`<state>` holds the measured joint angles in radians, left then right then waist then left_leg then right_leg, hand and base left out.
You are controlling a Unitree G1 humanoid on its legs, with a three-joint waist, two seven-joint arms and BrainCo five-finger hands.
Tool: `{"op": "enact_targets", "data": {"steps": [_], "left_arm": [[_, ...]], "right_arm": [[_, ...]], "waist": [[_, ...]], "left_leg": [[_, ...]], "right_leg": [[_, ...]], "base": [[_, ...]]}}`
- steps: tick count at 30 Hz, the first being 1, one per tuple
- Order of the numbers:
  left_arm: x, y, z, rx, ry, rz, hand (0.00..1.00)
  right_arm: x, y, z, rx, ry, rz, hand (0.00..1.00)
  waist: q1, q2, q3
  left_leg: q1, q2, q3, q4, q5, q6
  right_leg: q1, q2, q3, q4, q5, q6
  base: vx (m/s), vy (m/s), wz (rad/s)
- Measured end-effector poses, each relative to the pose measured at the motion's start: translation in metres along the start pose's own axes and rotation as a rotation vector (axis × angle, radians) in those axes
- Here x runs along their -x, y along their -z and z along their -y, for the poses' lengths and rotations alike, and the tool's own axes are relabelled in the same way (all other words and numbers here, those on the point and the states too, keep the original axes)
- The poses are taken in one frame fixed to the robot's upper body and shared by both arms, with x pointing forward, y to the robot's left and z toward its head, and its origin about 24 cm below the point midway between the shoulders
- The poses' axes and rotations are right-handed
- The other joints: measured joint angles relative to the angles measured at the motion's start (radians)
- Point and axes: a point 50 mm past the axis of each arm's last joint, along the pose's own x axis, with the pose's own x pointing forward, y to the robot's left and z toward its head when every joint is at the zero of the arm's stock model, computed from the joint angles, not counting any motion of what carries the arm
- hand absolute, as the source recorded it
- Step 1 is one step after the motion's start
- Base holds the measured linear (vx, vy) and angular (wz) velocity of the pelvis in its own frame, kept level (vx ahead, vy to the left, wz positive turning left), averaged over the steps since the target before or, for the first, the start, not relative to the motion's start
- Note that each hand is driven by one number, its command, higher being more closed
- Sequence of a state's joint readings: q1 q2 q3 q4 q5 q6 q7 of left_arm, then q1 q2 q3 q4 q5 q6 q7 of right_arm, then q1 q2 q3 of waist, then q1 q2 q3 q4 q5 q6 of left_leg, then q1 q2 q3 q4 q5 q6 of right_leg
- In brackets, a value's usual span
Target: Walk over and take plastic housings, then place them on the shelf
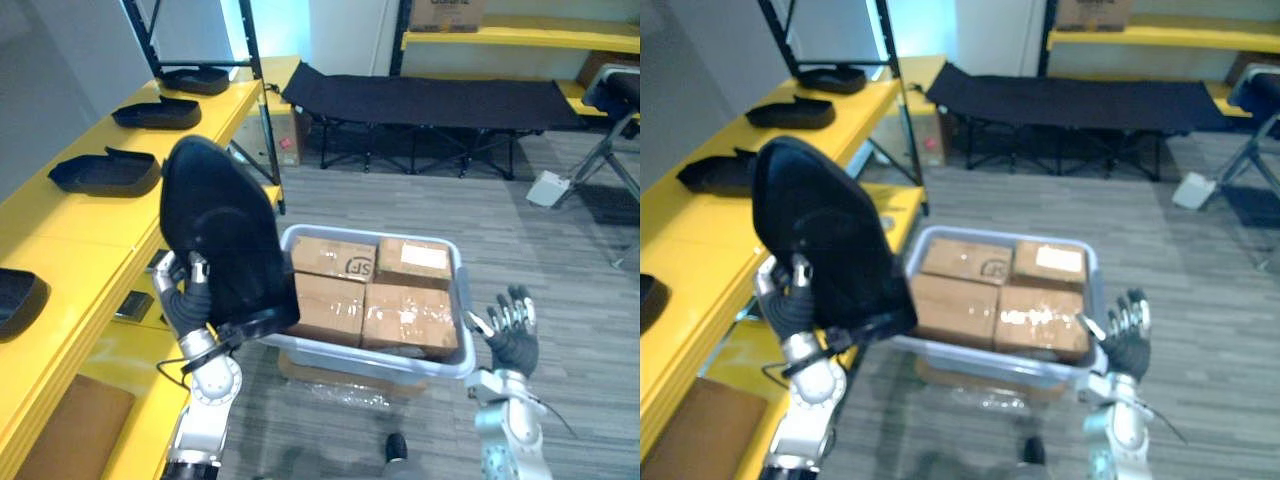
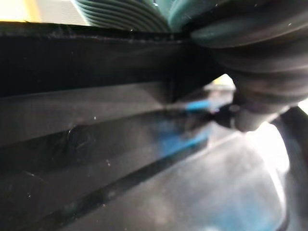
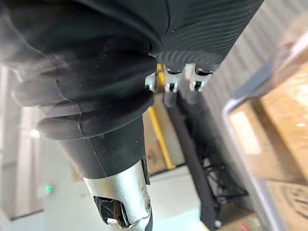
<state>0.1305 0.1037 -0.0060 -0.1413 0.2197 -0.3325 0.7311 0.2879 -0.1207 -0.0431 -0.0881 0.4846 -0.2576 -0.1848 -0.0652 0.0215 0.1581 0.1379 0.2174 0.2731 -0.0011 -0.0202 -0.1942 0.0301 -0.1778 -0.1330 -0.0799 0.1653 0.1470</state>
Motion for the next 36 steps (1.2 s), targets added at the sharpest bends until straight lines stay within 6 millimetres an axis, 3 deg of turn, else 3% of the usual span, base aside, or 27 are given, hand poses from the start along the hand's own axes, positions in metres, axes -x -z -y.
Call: {"op": "enact_targets", "data": {"steps": [4, 7, 8, 12, 17, 23, 26, 28, 32, 36], "left_arm": [[0.003, -0.015, -0.015, 0.065, -0.043, 0.035, 1.00], [0.000, -0.025, -0.027, 0.081, -0.081, 0.065, 1.00], [-0.002, -0.027, -0.037, 0.061, -0.102, 0.081, 1.00], [-0.002, -0.031, -0.063, -0.004, -0.141, 0.097, 1.00], [0.005, -0.030, -0.088, -0.024, -0.181, 0.061, 1.00], [0.010, -0.045, -0.098, 0.018, -0.134, 0.117, 1.00], [0.007, -0.049, -0.094, 0.054, -0.079, 0.137, 1.00], [0.005, -0.050, -0.087, 0.078, -0.039, 0.148, 1.00], [0.003, -0.051, -0.083, 0.094, -0.039, 0.155, 1.00], [0.004, -0.051, -0.078, 0.115, -0.028, 0.149, 1.00]], "right_arm": [[0.000, 0.014, -0.019, -0.029, -0.121, -0.054, 0.00], [-0.002, 0.024, -0.047, -0.028, -0.258, -0.087, 0.00], [-0.004, 0.027, -0.064, -0.032, -0.328, -0.095, 0.00], [-0.008, 0.029, -0.098, -0.002, -0.458, -0.082, 0.00], [-0.011, 0.026, -0.119, 0.011, -0.509, -0.058, 0.00], [-0.015, 0.029, -0.119, 0.030, -0.504, -0.072, 0.00], [-0.018, 0.029, -0.107, 0.040, -0.458, -0.078, 0.00], [-0.015, 0.023, -0.086, 0.035, -0.392, -0.061, 0.00], [-0.018, 0.016, -0.070, 0.039, -0.372, -0.041, 0.00], [-0.019, 0.011, -0.071, 0.037, -0.429, -0.011, 0.00]], "waist": [[0.029, 0.002, -0.004], [0.061, 0.014, -0.033], [0.081, 0.019, -0.038], [0.150, 0.014, -0.061], [0.221, 0.002, -0.068], [0.233, -0.008, -0.075], [0.216, -0.007, -0.075], [0.188, -0.010, -0.075], [0.188, -0.019, -0.069], [0.188, -0.022, -0.043]], "left_leg": [[-0.018, -0.001, -0.024, 0.002, 0.000, 0.001], [-0.061, -0.006, -0.095, 0.008, 0.008, 0.005], [-0.072, -0.009, -0.135, 0.008, 0.015, 0.001], [-0.113, -0.022, -0.236, 0.010, 0.024, 0.004], [-0.126, -0.054, -0.308, 0.009, 0.028, 0.014], [-0.146, -0.068, -0.365, 0.009, 0.032, 0.018], [-0.179, -0.067, -0.430, 0.011, 0.036, 0.020], [-0.207, -0.072, -0.518, 0.006, 0.049, 0.019], [-0.213, -0.073, -0.571, 0.006, 0.061, 0.001], [-0.210, -0.091, -0.608, 0.037, 0.061, 0.002]], "right_leg": [[0.006, -0.004, -0.028, 0.000, -0.010, -0.005], [0.014, -0.012, -0.097, 0.000, -0.016, 0.001], [0.036, -0.015, -0.141, 0.000, -0.018, 0.005], [0.074, -0.023, -0.251, -0.001, -0.032, 0.013], [0.119, -0.047, -0.332, 0.000, -0.051, 0.025], [0.142, -0.052, -0.384, 0.000, -0.069, 0.024], [0.122, -0.039, -0.342, 0.073, -0.155, 0.034], [0.095, 0.009, -0.207, 0.158, -0.266, 0.007], [0.084, 0.008, -0.222, 0.253, -0.320, 0.000], [0.133, 0.006, -0.255, 0.279, -0.367, -0.004]], "base": [[-0.02, 0.005, 0.20], [0.00, 0.007, 0.67], [0.01, 0.005, 0.65], [0.01, 0.002, 0.75], [0.01, 0.024, 0.49], [0.01, 0.010, 0.29], [0.01, -0.043, 0.59], [0.02, -0.126, 1.05], [0.08, -0.073, 0.48], [0.03, -0.055, 0.42]]}}
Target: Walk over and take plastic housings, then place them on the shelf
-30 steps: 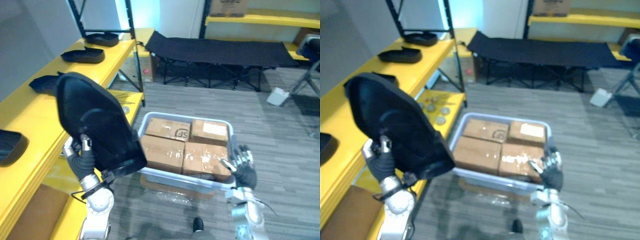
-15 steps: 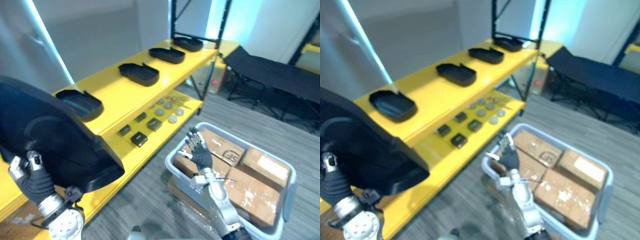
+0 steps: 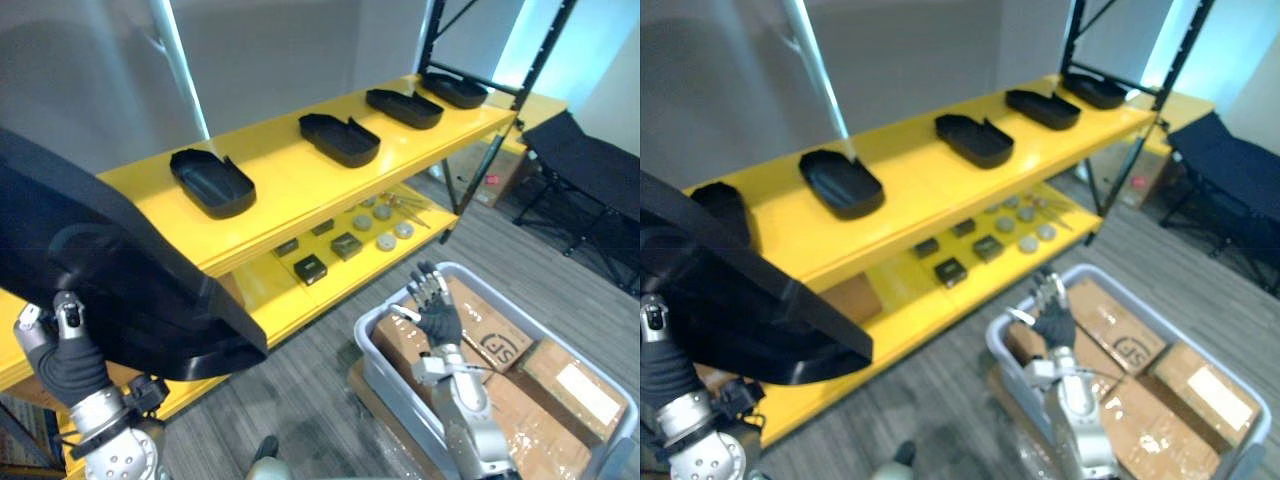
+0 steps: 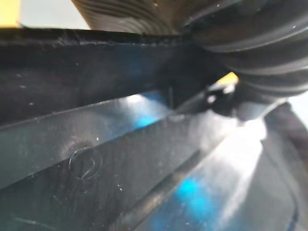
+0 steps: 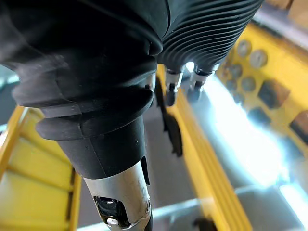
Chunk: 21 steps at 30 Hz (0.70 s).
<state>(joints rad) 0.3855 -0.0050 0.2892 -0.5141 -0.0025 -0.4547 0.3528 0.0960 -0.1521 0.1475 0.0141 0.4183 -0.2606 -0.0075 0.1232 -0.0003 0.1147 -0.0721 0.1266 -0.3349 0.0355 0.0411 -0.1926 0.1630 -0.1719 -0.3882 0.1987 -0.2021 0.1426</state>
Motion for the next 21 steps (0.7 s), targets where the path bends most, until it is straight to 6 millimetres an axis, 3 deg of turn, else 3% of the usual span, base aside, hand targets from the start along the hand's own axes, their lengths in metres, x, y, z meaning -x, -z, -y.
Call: {"op": "enact_targets", "data": {"steps": [2, 4, 5, 6, 9, 13, 15, 18, 19, 21], "left_arm": [[0.001, 0.001, 0.002, 0.007, 0.007, -0.008, 1.00], [0.002, 0.004, 0.008, 0.054, 0.038, -0.028, 1.00], [0.002, 0.007, 0.009, 0.063, 0.055, -0.038, 1.00], [0.004, 0.011, 0.010, 0.063, 0.072, -0.057, 1.00], [0.011, 0.017, 0.011, 0.089, 0.093, -0.095, 1.00], [0.011, 0.015, 0.011, 0.092, 0.094, -0.072, 1.00], [0.011, 0.014, 0.012, 0.095, 0.105, -0.062, 1.00], [-0.001, 0.009, 0.019, 0.112, 0.160, 0.001, 1.00], [-0.004, 0.009, 0.023, 0.115, 0.173, 0.017, 1.00], [-0.012, 0.008, 0.032, 0.123, 0.199, 0.054, 1.00]], "right_arm": [[0.001, -0.001, 0.001, -0.001, -0.004, 0.005, 0.00], [0.003, -0.004, 0.008, -0.004, 0.038, 0.023, 0.00], [0.003, -0.007, 0.013, -0.005, 0.066, 0.042, 0.00], [0.004, -0.012, 0.019, 0.002, 0.097, 0.068, 0.00], [0.005, -0.023, 0.028, 0.026, 0.129, 0.126, 0.00], [0.001, -0.025, 0.021, -0.003, 0.124, 0.165, 0.00], [0.001, -0.024, 0.018, -0.015, 0.146, 0.170, 0.00], [0.001, -0.022, 0.015, -0.016, 0.196, 0.176, 0.00], [0.001, -0.022, 0.016, -0.013, 0.207, 0.176, 0.00], [0.002, -0.022, 0.018, -0.024, 0.238, 0.183, 0.00]], "waist": [[-0.002, 0.000, 0.026], [-0.028, -0.011, 0.046], [-0.034, -0.008, 0.060], [-0.038, 0.004, 0.082], [-0.040, 0.035, 0.093], [-0.030, 0.039, 0.100], [-0.027, 0.023, 0.108], [-0.028, -0.023, 0.128], [-0.033, -0.026, 0.133], [-0.046, -0.033, 0.139]], "left_leg": [[-0.004, -0.008, 0.018, 0.014, 0.016, 0.022], [-0.045, -0.026, 0.147, 0.008, 0.080, 0.128], [-0.059, -0.021, 0.211, 0.008, 0.071, 0.201], [-0.073, -0.001, 0.299, 0.023, 0.061, 0.240], [-0.095, -0.010, 0.366, 0.031, 0.049, 0.209], [-0.107, -0.039, 0.407, 0.072, 0.048, 0.176], [-0.113, -0.055, 0.411, 0.126, 0.071, 0.146], [-0.129, -0.115, 0.433, 0.187, 0.028, 0.160], [-0.130, -0.125, 0.429, 0.185, 0.026, 0.162], [-0.108, -0.140, 0.426, 0.151, 0.022, 0.171]], "right_leg": [[0.034, -0.002, -0.049, 0.010, -0.020, -0.010], [0.060, -0.010, -0.150, 0.017, -0.035, -0.026], [0.070, -0.012, -0.194, 0.025, -0.032, -0.017], [0.088, -0.019, -0.241, 0.038, -0.034, -0.016], [0.101, -0.056, -0.292, 0.073, -0.072, -0.001], [0.103, -0.100, -0.285, 0.113, -0.104, 0.019], [0.124, -0.126, -0.286, 0.126, -0.114, 0.036], [0.138, -0.194, -0.289, 0.161, -0.103, 0.048], [0.127, -0.204, -0.263, 0.185, -0.090, 0.035], [0.025, -0.247, -0.134, 0.365, 0.003, -0.078]], "base": [[-0.03, -0.042, 0.79], [-0.07, -0.041, 1.41], [-0.10, -0.027, 1.40], [-0.11, 0.016, 1.26], [-0.06, 0.068, 0.84], [0.00, 0.098, 0.19], [0.10, 0.103, 0.04], [0.16, 0.133, 0.12], [0.16, 0.168, 0.39], [0.15, 0.193, 0.24]]}}
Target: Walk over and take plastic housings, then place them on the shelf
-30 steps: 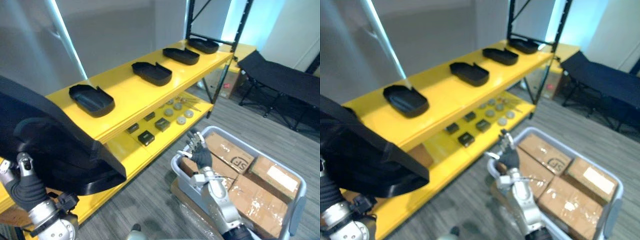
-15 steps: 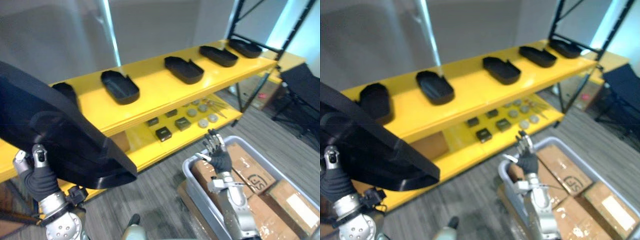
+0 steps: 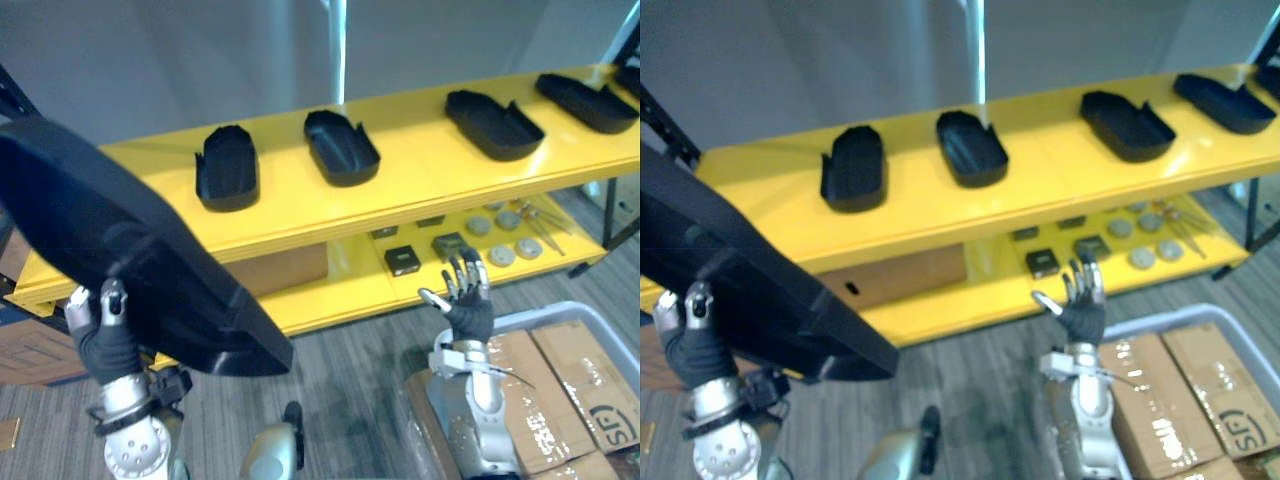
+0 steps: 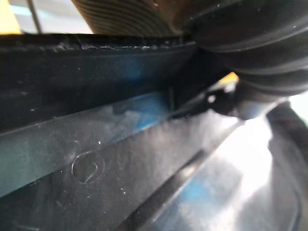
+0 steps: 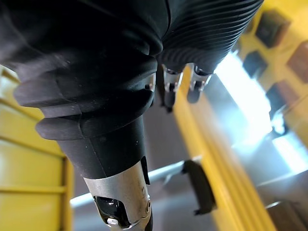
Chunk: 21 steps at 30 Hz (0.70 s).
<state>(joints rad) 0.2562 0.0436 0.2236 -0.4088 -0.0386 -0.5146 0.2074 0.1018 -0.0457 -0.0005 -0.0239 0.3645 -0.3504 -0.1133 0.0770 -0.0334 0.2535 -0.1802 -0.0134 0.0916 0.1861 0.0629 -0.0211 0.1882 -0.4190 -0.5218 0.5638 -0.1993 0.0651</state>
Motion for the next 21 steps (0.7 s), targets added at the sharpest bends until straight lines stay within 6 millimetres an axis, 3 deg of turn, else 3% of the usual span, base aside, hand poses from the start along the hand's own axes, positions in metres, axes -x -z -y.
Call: {"op": "enact_targets", "data": {"steps": [1, 2, 3, 4, 5, 6, 7, 9, 11, 12, 13, 14, 16, 20, 21], "left_arm": [[-0.001, 0.000, 0.000, -0.004, 0.006, 0.001, 1.00], [-0.002, 0.000, 0.000, -0.021, 0.029, 0.002, 1.00], [-0.004, 0.000, -0.001, -0.038, 0.049, 0.004, 1.00], [-0.006, 0.000, -0.001, -0.044, 0.058, 0.008, 1.00], [-0.009, 0.000, -0.001, -0.046, 0.051, 0.014, 1.00], [-0.014, 0.001, 0.000, -0.042, 0.053, 0.024, 1.00], [-0.016, 0.002, 0.002, -0.034, 0.053, 0.028, 1.00], [-0.019, 0.006, 0.008, -0.014, 0.047, 0.022, 1.00], [-0.019, 0.009, 0.014, 0.009, 0.056, 0.008, 1.00], [-0.017, 0.010, 0.019, 0.022, 0.067, -0.004, 1.00], [-0.011, 0.014, 0.025, 0.040, 0.079, -0.038, 1.00], [-0.006, 0.015, 0.028, 0.049, 0.083, -0.061, 1.00], [0.003, 0.017, 0.035, 0.046, 0.088, -0.097, 1.00], [0.002, 0.007, 0.036, 0.058, 0.069, -0.057, 1.00], [0.001, 0.003, 0.037, 0.057, 0.065, -0.036, 1.00]], "right_arm": [[0.000, 0.000, 0.000, -0.003, 0.003, 0.002, 0.00], [0.000, -0.001, 0.001, 0.001, 0.010, 0.009, 0.00], [0.001, -0.001, 0.001, 0.006, 0.016, 0.015, 0.00], [0.001, -0.001, 0.000, 0.006, 0.012, 0.021, 0.00], [0.001, -0.005, 0.000, 0.004, -0.002, 0.040, 0.00], [0.002, -0.010, 0.004, 0.009, -0.001, 0.061, 0.00], [0.003, -0.013, 0.007, 0.014, 0.002, 0.073, 0.00], [0.005, -0.021, 0.014, 0.028, 0.010, 0.103, 0.00], [0.011, -0.022, 0.018, 0.035, 0.023, 0.099, 0.00], [0.017, -0.022, 0.020, 0.035, 0.030, 0.089, 0.00], [0.020, -0.022, 0.020, 0.036, 0.025, 0.082, 0.00], [0.019, -0.022, 0.020, 0.030, 0.020, 0.082, 0.00], [0.014, -0.027, 0.016, 0.019, -0.006, 0.107, 0.00], [0.007, -0.047, 0.005, -0.008, -0.052, 0.220, 0.00], [0.005, -0.056, 0.003, -0.016, -0.045, 0.280, 0.00]], "waist": [[-0.001, -0.001, 0.001], [-0.008, -0.002, 0.002], [-0.023, 0.004, 0.001], [-0.030, 0.002, -0.001], [-0.040, 0.001, -0.001], [-0.054, 0.002, -0.001], [-0.060, 0.002, -0.001], [-0.085, 0.003, 0.000], [-0.111, 0.004, 0.000], [-0.115, -0.012, -0.009], [-0.116, -0.014, -0.018], [-0.115, 0.000, -0.027], [-0.106, 0.050, -0.055], [-0.092, 0.058, -0.059], [-0.094, 0.057, -0.059]], "left_leg": [[0.018, 0.000, 0.003, -0.019, -0.004, 0.006], [0.065, 0.001, 0.004, -0.062, -0.010, 0.011], [0.109, 0.014, -0.004, -0.110, -0.010, 0.017], [0.120, 0.021, -0.008, -0.128, -0.010, 0.022], [0.142, 0.034, -0.016, -0.155, -0.004, 0.033], [0.151, 0.040, -0.033, -0.169, -0.004, 0.035], [0.155, 0.040, -0.043, -0.176, -0.004, 0.035], [0.162, 0.039, -0.076, -0.193, -0.014, 0.036], [0.163, 0.036, -0.116, -0.191, -0.023, 0.024], [0.162, 0.015, -0.133, -0.176, -0.042, 0.008], [0.172, 0.005, -0.143, -0.172, -0.065, -0.007], [0.181, 0.018, -0.128, -0.168, -0.069, -0.004], [0.175, 0.056, -0.093, -0.152, -0.081, -0.033], [0.167, 0.074, -0.075, -0.146, -0.085, -0.038], [0.140, 0.073, -0.020, -0.134, -0.077, -0.032]], "right_leg": [[-0.027, -0.008, 0.031, 0.047, 0.044, -0.026], [-0.079, -0.018, 0.090, 0.130, 0.164, -0.054], [-0.129, -0.007, 0.162, 0.197, 0.181, -0.022], [-0.160, 0.015, 0.188, 0.213, 0.117, -0.010], [-0.209, 0.078, 0.222, 0.195, 0.016, 0.000], [-0.237, 0.140, 0.225, 0.122, -0.033, -0.008], [-0.252, 0.166, 0.229, 0.076, -0.040, -0.020], [-0.313, 0.260, 0.306, -0.109, -0.037, -0.026], [-0.317, 0.308, 0.391, -0.234, -0.014, -0.019], [-0.308, 0.315, 0.430, -0.313, 0.060, -0.024], [-0.286, 0.300, 0.417, -0.311, 0.105, -0.002], [-0.276, 0.304, 0.407, -0.319, 0.103, -0.006], [-0.247, 0.333, 0.384, -0.345, 0.105, -0.011], [-0.216, 0.352, 0.336, -0.355, 0.102, -0.015], [-0.215, 0.339, 0.301, -0.355, 0.093, -0.029]], "base": [[0.18, 0.171, -0.11], [0.22, 0.147, -0.09], [0.24, 0.112, -0.06], [0.22, 0.061, 0.03], [0.21, 0.035, 0.18], [0.20, 0.043, 0.30], [0.20, 0.021, 0.44], [0.20, -0.065, 0.46], [0.17, -0.111, 0.72], [0.24, -0.208, 0.89], [0.22, -0.184, 0.64], [0.33, -0.218, 0.42], [0.35, -0.154, 0.21], [0.16, -0.062, 0.40], [0.10, -0.003, 1.08]]}}
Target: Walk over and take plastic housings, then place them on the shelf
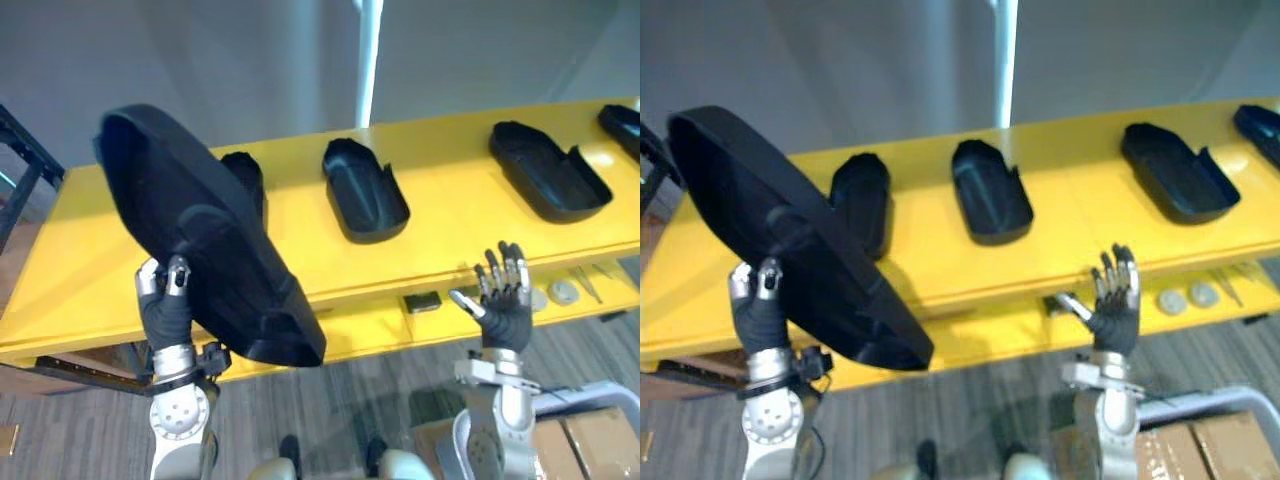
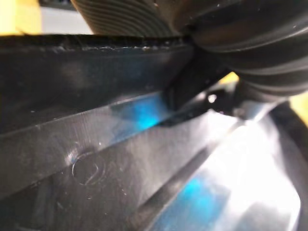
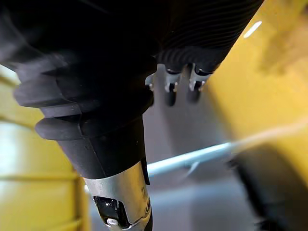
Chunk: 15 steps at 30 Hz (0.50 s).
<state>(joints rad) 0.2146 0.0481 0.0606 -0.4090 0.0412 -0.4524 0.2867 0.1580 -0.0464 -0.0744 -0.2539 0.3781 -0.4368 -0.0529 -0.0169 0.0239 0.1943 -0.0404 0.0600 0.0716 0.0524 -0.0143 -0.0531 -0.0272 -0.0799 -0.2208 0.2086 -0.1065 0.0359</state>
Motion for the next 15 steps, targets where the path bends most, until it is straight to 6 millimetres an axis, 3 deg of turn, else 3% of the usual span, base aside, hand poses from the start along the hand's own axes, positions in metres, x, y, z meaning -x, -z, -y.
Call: {"op": "enact_targets", "data": {"steps": [2, 4, 5, 6, 7, 8, 9, 10, 11, 12, 15], "left_arm": [[-0.003, -0.002, 0.006, 0.019, 0.011, 0.020, 1.00], [-0.005, -0.003, 0.010, 0.039, 0.020, 0.034, 1.00], [-0.005, -0.003, 0.011, 0.044, 0.021, 0.032, 1.00], [-0.004, -0.003, 0.011, 0.047, 0.019, 0.028, 1.00], [-0.004, -0.003, 0.011, 0.051, 0.017, 0.025, 1.00], [-0.004, -0.002, 0.009, 0.043, 0.017, 0.028, 1.00], [-0.004, -0.004, 0.005, 0.028, 0.020, 0.049, 1.00], [-0.002, -0.002, 0.003, 0.022, 0.013, 0.041, 1.00], [0.002, 0.002, -0.002, 0.005, -0.004, 0.015, 1.00], [0.004, 0.004, -0.003, 0.000, -0.013, 0.000, 1.00], [0.004, 0.006, -0.006, -0.020, 0.012, -0.005, 1.00]], "right_arm": [[-0.005, -0.008, 0.005, 0.013, 0.066, 0.058, 0.00], [-0.007, -0.011, 0.012, 0.050, 0.130, 0.079, 0.00], [-0.009, -0.014, 0.015, 0.071, 0.149, 0.094, 0.00], [-0.011, -0.016, 0.017, 0.083, 0.152, 0.108, 0.00], [-0.012, -0.017, 0.018, 0.091, 0.153, 0.117, 0.00], [-0.013, -0.019, 0.021, 0.105, 0.164, 0.136, 0.00], [-0.017, -0.016, 0.022, 0.093, 0.175, 0.143, 0.00], [-0.021, -0.013, 0.022, 0.094, 0.169, 0.138, 0.00], [-0.028, -0.012, 0.022, 0.081, 0.158, 0.145, 0.00], [-0.029, -0.010, 0.023, 0.071, 0.166, 0.139, 0.00], [-0.017, 0.000, 0.024, 0.047, 0.228, 0.091, 0.00]], "waist": [[-0.013, -0.003, 0.002], [-0.017, -0.006, 0.006], [-0.011, -0.005, 0.007], [-0.014, -0.014, 0.009], [-0.020, -0.016, 0.007], [-0.034, -0.044, -0.003], [-0.028, -0.088, -0.009], [-0.022, -0.066, -0.003], [-0.021, -0.016, -0.005], [-0.018, 0.024, -0.005], [-0.029, 0.016, 0.001]], "left_leg": [[-0.037, -0.014, 0.143, 0.018, 0.021, 0.038], [-0.052, -0.006, 0.311, 0.082, -0.019, 0.122], [-0.046, -0.011, 0.368, 0.126, -0.026, 0.128], [-0.038, -0.044, 0.319, 0.131, -0.012, 0.110], [-0.040, -0.062, 0.289, 0.129, -0.010, 0.105], [-0.058, -0.116, 0.212, 0.118, 0.005, 0.053], [-0.094, -0.148, 0.191, 0.187, -0.019, 0.093], [-0.104, -0.098, 0.186, 0.256, -0.043, 0.122], [-0.069, -0.035, 0.127, 0.221, -0.073, 0.027], [-0.028, -0.044, 0.107, 0.139, -0.101, 0.001], [0.020, -0.081, 0.153, 0.076, -0.080, 0.021]], "right_leg": [[0.020, -0.033, -0.079, 0.001, -0.013, -0.011], [0.047, -0.060, -0.131, 0.041, -0.036, -0.022], [0.044, -0.077, -0.143, 0.120, -0.070, -0.022], [0.017, -0.107, -0.132, 0.203, -0.119, -0.029], [0.012, -0.113, -0.118, 0.214, -0.127, -0.035], [0.010, -0.171, -0.096, 0.205, -0.146, -0.045], [0.010, -0.228, -0.060, 0.162, -0.167, 0.067], [0.004, -0.216, -0.055, 0.161, -0.155, 0.064], [-0.001, -0.192, -0.040, 0.146, -0.141, 0.076], [-0.011, -0.191, -0.020, 0.141, -0.129, 0.096], [0.016, -0.215, 0.008, 0.074, -0.068, 0.114]], "base": [[0.04, 0.040, 1.39], [0.02, 0.099, 1.11], [0.02, 0.121, 0.88], [0.01, 0.101, 0.88], [-0.03, 0.055, 1.19], [-0.02, 0.016, 1.08], [-0.01, -0.007, 0.78], [0.01, 0.059, 0.08], [-0.02, 0.225, -0.33], [-0.03, 0.305, -0.27], [-0.01, 0.226, -0.38]]}}
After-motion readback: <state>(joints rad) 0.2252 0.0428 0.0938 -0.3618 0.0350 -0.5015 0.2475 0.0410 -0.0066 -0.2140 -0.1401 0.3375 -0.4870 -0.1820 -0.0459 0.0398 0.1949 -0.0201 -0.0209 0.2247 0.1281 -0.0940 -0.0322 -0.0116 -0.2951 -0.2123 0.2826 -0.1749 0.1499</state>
